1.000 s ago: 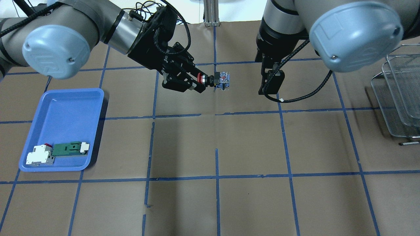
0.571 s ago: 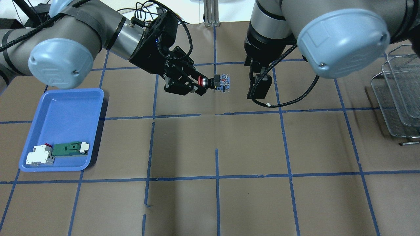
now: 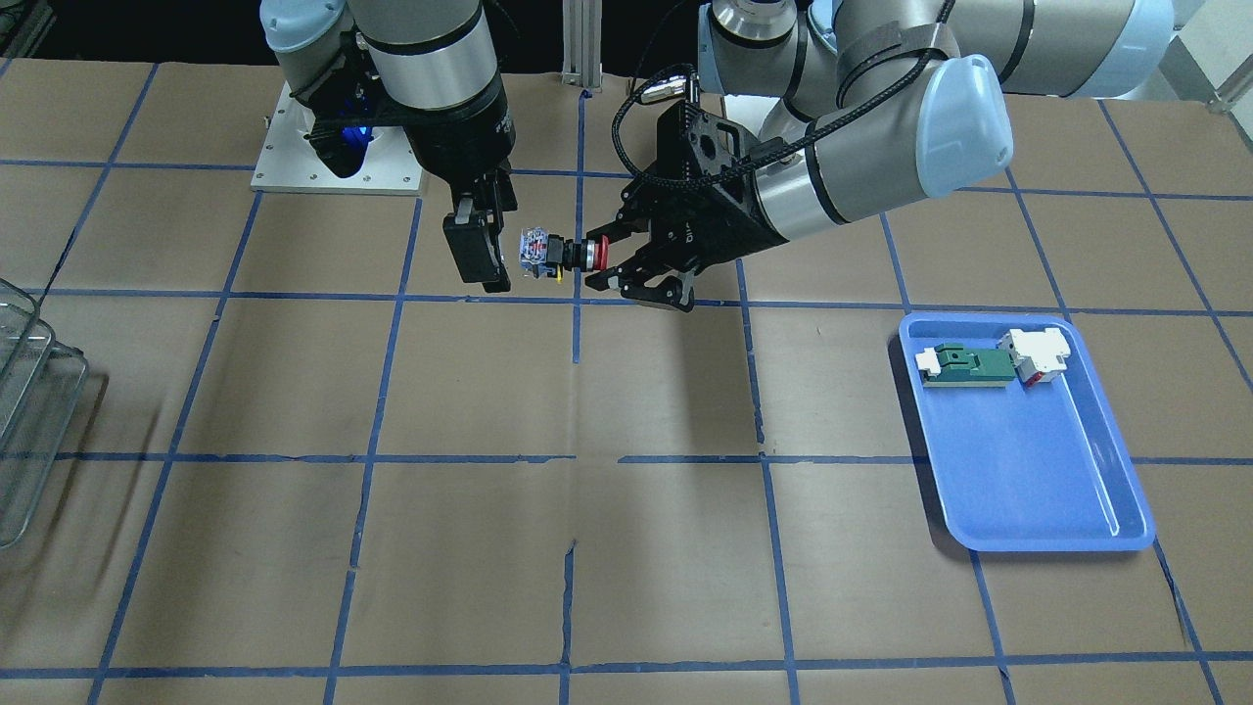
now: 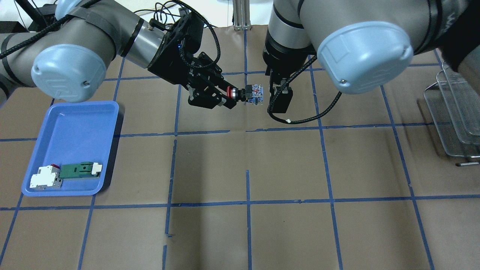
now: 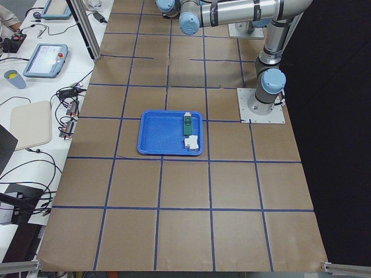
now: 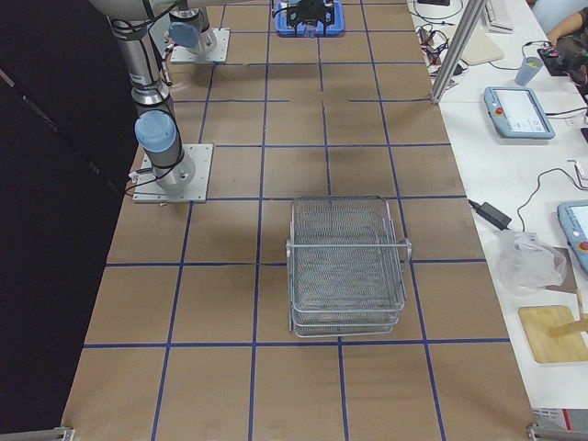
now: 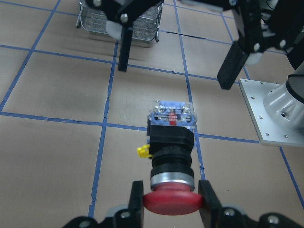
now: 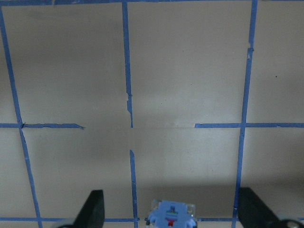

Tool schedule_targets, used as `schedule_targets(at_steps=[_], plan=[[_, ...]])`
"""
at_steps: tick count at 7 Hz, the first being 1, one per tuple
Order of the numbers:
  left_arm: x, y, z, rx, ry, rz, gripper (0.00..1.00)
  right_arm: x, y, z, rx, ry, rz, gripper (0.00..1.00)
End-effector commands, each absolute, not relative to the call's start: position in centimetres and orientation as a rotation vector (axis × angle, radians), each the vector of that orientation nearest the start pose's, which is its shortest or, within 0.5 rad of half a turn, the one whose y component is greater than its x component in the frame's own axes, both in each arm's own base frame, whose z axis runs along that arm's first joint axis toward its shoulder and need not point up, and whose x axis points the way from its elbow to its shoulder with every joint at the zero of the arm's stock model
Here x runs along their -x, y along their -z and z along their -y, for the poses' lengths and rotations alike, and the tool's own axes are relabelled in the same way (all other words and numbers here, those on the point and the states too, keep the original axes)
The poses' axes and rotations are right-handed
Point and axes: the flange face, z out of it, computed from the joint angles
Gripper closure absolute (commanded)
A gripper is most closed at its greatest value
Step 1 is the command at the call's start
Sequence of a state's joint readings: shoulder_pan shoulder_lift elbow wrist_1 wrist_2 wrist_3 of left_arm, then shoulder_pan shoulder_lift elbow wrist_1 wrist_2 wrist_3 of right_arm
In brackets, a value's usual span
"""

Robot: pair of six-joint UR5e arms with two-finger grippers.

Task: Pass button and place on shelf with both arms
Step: 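Close the right gripper on the button's blue switch body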

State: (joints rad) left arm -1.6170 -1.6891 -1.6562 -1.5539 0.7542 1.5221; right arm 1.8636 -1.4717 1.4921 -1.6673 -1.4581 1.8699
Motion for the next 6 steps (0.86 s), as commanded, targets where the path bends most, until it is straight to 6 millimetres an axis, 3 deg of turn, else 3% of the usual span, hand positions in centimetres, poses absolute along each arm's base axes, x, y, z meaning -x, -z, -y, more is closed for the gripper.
schedule_targets(at_steps=[1, 6], plan=[[24.46, -42.68, 49.81, 1.616, -0.514, 1.733, 1.0, -30.5, -48.79, 48.45, 2.31, 0.103, 2.303, 0.0], [25.07, -43.23, 49.41, 1.614, -0.537, 1.712, 1.0, -30.79, -48.73, 47.69, 2.288, 0.118, 2.299, 0.01]])
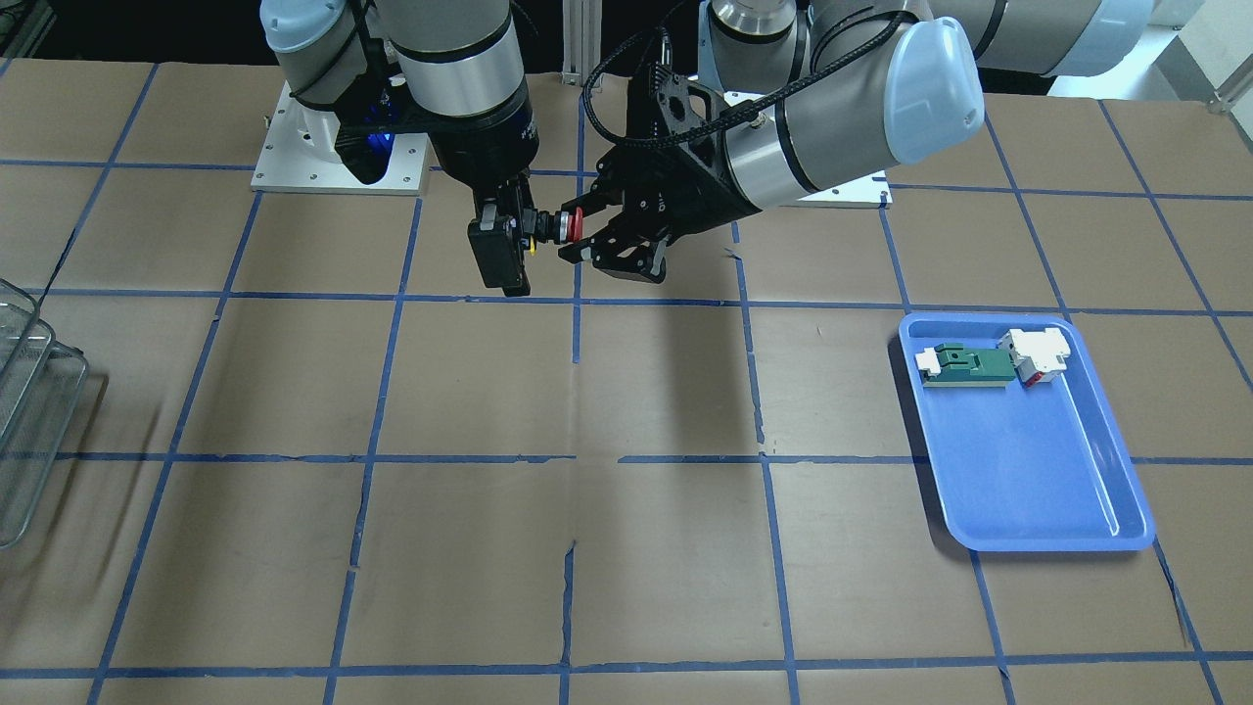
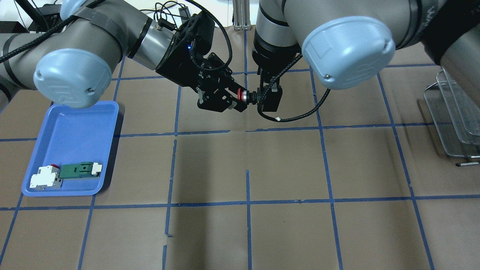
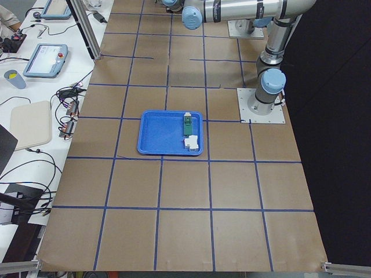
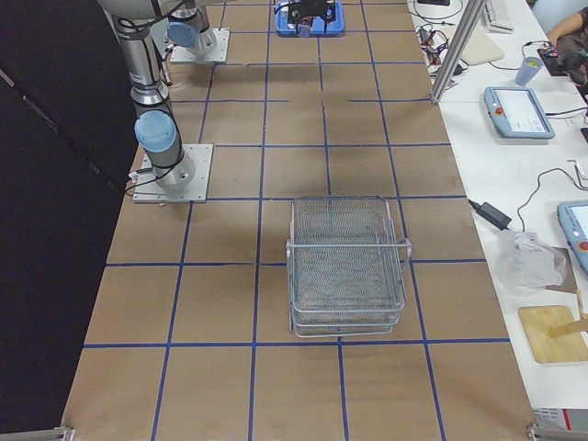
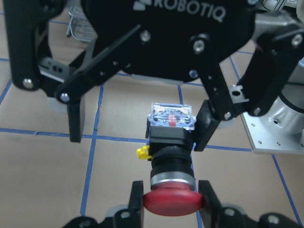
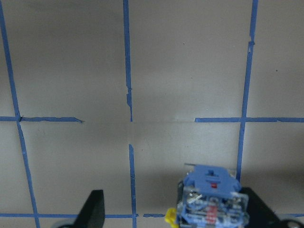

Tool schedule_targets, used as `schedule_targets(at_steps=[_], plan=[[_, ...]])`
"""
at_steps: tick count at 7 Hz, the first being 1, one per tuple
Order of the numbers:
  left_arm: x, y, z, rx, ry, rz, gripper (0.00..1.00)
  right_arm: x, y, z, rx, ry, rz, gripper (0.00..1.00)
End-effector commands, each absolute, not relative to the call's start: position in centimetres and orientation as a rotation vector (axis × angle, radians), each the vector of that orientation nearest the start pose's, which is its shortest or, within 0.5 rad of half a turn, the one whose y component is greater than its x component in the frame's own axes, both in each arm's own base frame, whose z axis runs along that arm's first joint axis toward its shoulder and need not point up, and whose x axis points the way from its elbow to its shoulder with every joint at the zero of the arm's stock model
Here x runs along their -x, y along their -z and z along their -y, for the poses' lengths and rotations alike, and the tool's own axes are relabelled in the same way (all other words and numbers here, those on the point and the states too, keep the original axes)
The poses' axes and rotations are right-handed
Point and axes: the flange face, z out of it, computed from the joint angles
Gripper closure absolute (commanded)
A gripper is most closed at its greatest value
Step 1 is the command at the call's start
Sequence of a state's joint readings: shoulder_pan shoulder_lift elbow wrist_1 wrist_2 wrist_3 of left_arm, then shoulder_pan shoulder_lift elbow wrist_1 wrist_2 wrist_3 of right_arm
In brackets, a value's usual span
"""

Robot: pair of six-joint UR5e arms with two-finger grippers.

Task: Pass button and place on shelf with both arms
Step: 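Close the right gripper on the button's blue switch body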

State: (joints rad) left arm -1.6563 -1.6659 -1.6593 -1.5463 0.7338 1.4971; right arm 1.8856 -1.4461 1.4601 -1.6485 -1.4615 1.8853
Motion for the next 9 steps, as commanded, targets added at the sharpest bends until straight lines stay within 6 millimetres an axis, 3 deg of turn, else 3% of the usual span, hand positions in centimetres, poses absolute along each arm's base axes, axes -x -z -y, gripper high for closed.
schedule_targets(at_steps=[1, 3, 8, 9], plan=[[25.1, -43.3, 49.4, 1.615, -0.538, 1.712, 1.0, -30.7, -48.6, 47.6, -2.152, -0.114, -2.161, 0.03], [25.1, -43.5, 49.4, 1.616, -0.543, 1.711, 1.0, -30.3, -49.9, 46.0, -2.165, -0.14, -2.174, 0.03], [25.1, -43.6, 49.2, 1.617, -0.547, 1.709, 1.0, -30.2, -49.5, 45.9, -2.172, -0.152, -2.18, 0.05], [25.1, -43.7, 49.2, 1.618, -0.548, 1.709, 1.0, -30.3, -49.7, 45.9, -2.168, -0.152, -2.176, 0.32]])
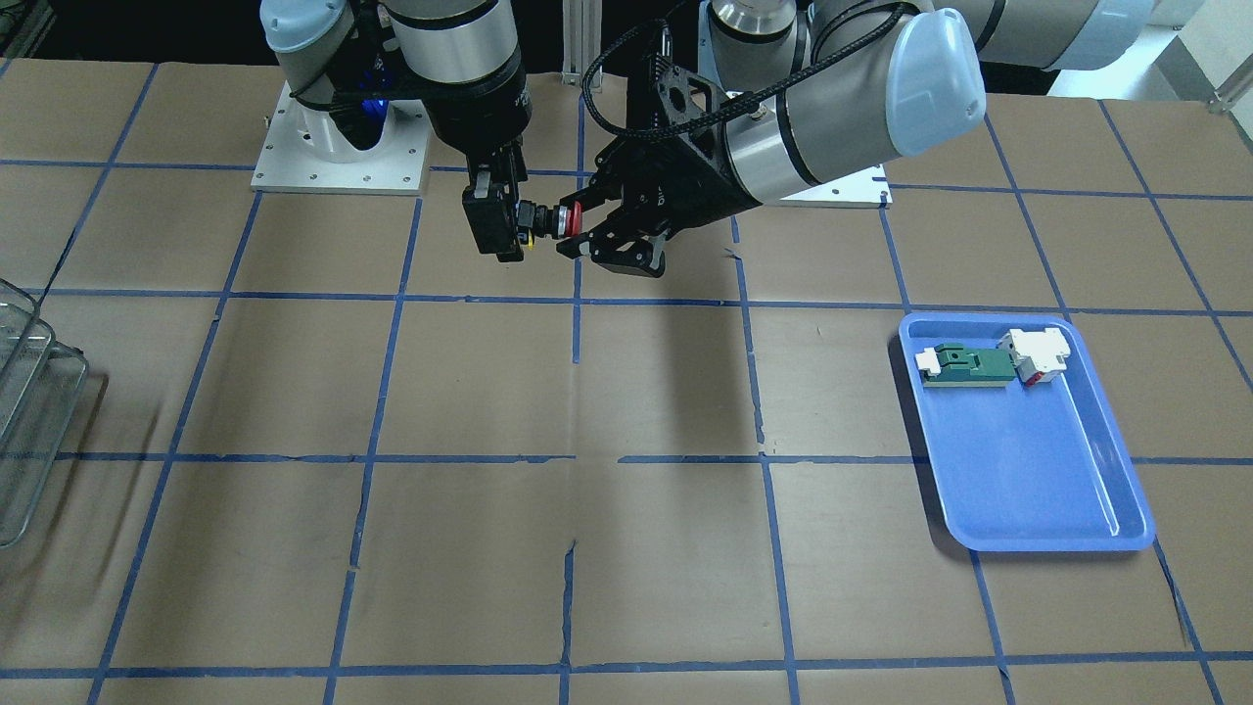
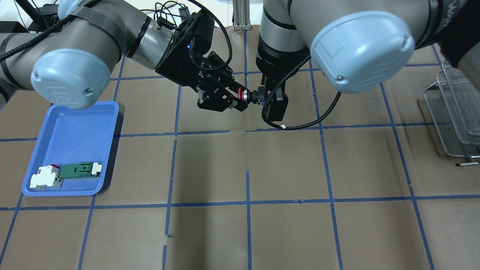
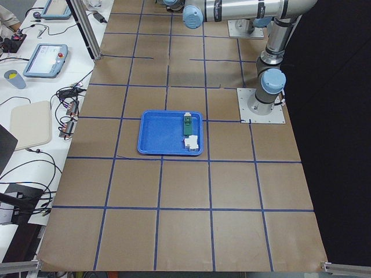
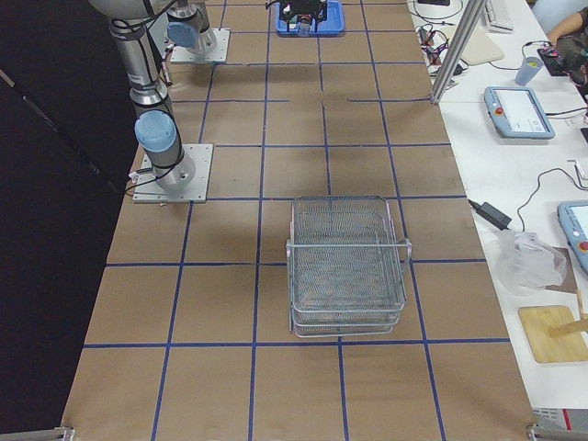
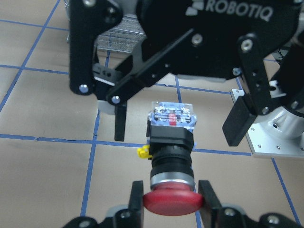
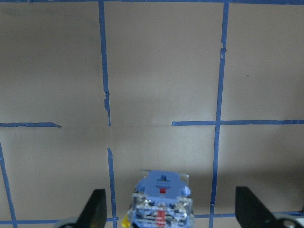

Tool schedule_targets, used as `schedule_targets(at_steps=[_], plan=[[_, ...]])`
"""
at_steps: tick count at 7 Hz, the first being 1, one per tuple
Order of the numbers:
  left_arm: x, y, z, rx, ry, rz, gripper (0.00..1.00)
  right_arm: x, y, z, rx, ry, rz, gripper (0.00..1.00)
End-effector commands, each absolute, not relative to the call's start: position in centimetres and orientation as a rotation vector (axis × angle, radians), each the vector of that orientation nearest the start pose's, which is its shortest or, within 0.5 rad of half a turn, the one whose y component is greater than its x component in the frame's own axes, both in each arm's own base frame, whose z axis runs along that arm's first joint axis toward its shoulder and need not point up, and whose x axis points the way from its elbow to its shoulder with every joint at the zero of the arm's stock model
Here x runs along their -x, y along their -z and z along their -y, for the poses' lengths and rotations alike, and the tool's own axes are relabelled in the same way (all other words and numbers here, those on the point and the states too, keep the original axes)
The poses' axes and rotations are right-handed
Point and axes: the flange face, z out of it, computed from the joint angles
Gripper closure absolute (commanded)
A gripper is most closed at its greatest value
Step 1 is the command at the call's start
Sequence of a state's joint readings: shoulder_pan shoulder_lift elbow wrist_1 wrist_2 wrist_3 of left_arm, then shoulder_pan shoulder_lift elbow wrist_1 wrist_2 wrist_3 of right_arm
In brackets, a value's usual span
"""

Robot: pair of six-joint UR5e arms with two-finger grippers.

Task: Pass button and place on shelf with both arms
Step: 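Close the right gripper on the button's blue switch body, then open the left gripper and pull it back while the right gripper lifts the button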

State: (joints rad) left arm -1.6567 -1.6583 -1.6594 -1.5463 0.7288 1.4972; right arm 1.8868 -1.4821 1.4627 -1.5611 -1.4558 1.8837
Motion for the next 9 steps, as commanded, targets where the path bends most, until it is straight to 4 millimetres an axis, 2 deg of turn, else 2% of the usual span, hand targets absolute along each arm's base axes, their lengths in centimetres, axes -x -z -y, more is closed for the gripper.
schedule_targets(at_steps=[1, 2, 3, 4, 5, 8, 9], plan=[[25.1, -43.8, 49.2, 1.619, -0.55, 1.709, 1.0, -30.3, -49.6, 45.9, -2.169, -0.157, -2.178, 0.66], [25.1, -43.9, 49.1, 1.619, -0.552, 1.71, 1.0, -30.3, -49.7, 45.9, -2.164, -0.157, -2.179, 0.93], [25.1, -44.2, 49.0, 1.624, -0.557, 1.709, 1.0, -30.3, -49.9, 45.8, -2.16, -0.157, -2.179, 1.0], [25.0, -44.4, 48.7, 1.626, -0.56, 1.71, 1.0, -30.3, -49.9, 45.8, -2.157, -0.157, -2.182, 1.0], [24.8, -44.5, 48.8, 1.608, -0.55, 1.733, 0.01, -30.2, -50.0, 45.9, -2.156, -0.157, -2.178, 1.0], [24.0, -45.7, 49.3, 1.475, -0.488, 1.873, 0.0, -29.0, -50.1, 46.8, -2.135, -0.147, -2.194, 1.0], [22.9, -46.0, 49.6, 1.428, -0.37, 2.058, 0.0, -27.3, -49.9, 47.7, -2.086, -0.114, -2.253, 1.0]])
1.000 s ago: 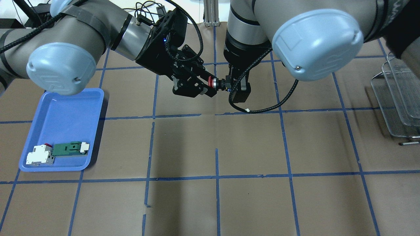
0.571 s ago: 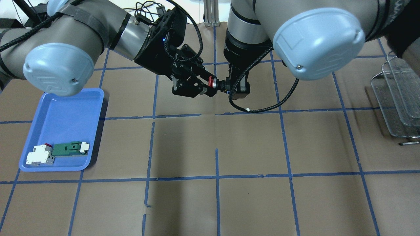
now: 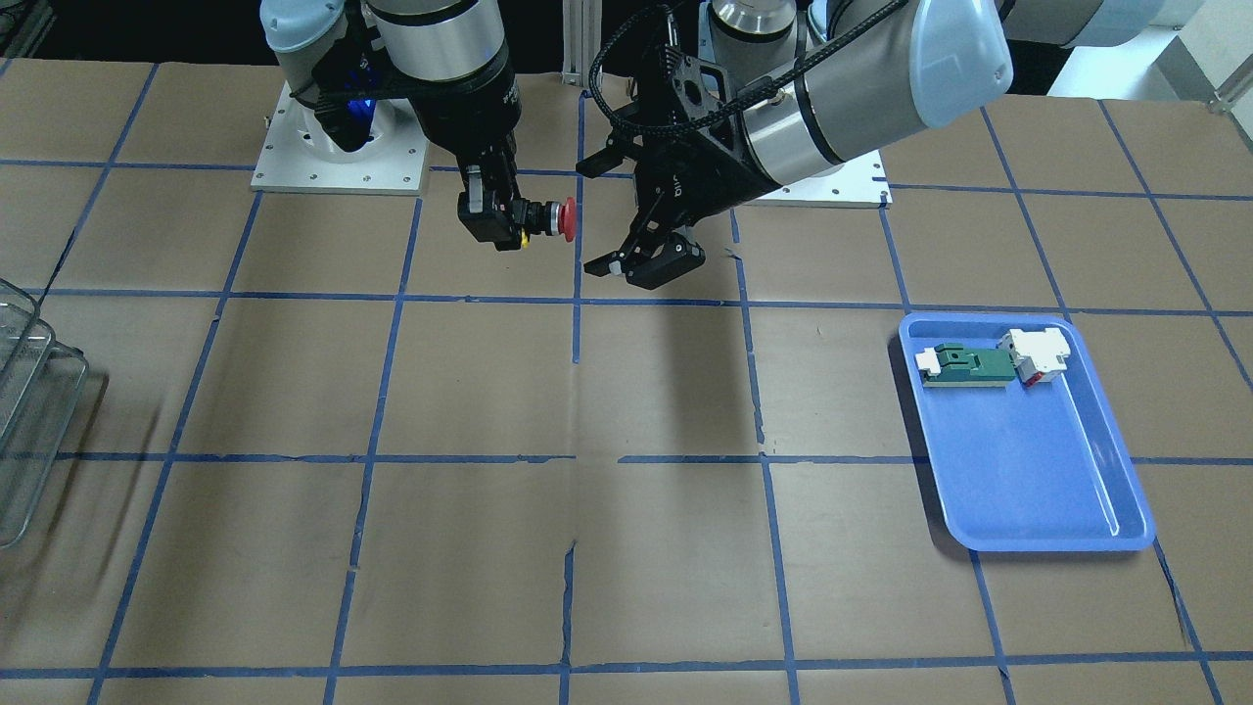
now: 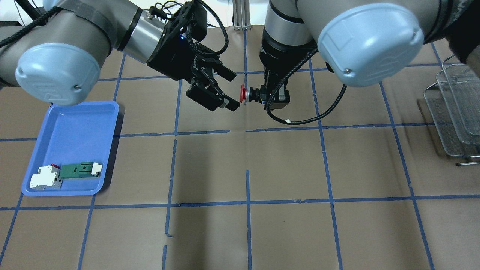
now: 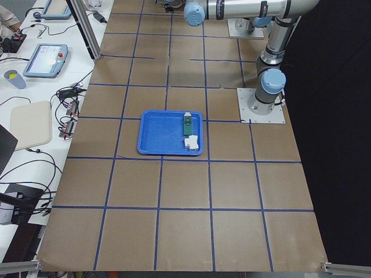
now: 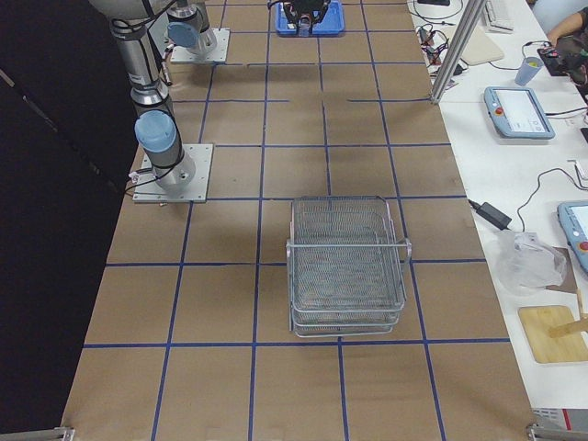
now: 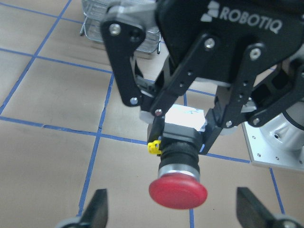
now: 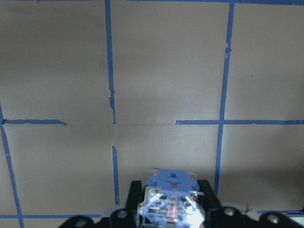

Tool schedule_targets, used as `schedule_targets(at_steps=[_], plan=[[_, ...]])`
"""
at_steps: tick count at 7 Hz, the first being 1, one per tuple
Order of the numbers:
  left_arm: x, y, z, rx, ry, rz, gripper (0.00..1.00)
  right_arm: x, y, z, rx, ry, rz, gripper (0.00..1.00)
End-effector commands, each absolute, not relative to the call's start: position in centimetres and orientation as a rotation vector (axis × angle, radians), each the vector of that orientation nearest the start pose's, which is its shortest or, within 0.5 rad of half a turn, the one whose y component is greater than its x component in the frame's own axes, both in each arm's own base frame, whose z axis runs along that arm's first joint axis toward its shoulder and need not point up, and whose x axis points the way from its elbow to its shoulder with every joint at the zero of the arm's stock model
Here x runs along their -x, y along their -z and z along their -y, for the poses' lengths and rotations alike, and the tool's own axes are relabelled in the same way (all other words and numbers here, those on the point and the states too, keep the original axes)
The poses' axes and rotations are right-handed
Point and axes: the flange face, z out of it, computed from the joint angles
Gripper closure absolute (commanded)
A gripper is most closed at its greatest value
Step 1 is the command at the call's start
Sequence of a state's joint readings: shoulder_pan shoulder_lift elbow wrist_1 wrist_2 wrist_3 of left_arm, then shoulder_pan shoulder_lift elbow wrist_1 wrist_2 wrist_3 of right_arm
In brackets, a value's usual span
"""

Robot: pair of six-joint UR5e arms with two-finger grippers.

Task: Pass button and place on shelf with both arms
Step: 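Open the left gripper and pull it back while the right gripper lifts the button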

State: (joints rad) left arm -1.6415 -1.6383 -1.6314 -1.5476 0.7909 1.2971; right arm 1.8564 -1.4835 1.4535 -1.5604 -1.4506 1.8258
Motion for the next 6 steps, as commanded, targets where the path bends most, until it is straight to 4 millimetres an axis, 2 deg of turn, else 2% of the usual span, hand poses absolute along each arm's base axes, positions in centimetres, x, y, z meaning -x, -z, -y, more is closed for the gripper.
schedule_targets(at_steps=[1, 2, 3, 4, 5, 6], plan=[[22.5, -46.9, 49.0, 1.321, -0.228, 2.274, 0.0, -23.4, -49.9, 49.6, -2.027, -0.085, -2.317, 1.0], [21.8, -48.2, 47.2, 1.254, -0.105, 2.354, 0.0, -18.8, -49.7, 51.5, -1.953, -0.076, -2.375, 1.0], [20.0, -48.9, 46.1, 1.214, -0.026, 2.503, 0.0, -13.7, -49.6, 53.0, -1.849, -0.041, -2.479, 1.0], [19.1, -50.2, 45.3, 1.057, -0.007, 2.658, 0.0, -8.8, -49.2, 53.8, -1.714, 0.012, -2.654, 1.0], [19.0, -51.1, 44.7, 0.785, -0.003, 2.766, 0.0, -4.5, -49.1, 54.2, -1.587, 0.028, -2.784, 1.0], [18.5, -51.5, 44.5, 0.606, 0.016, 2.87, 0.0, -0.3, -48.8, 54.3, -1.479, 0.004, -2.86, 1.0]])
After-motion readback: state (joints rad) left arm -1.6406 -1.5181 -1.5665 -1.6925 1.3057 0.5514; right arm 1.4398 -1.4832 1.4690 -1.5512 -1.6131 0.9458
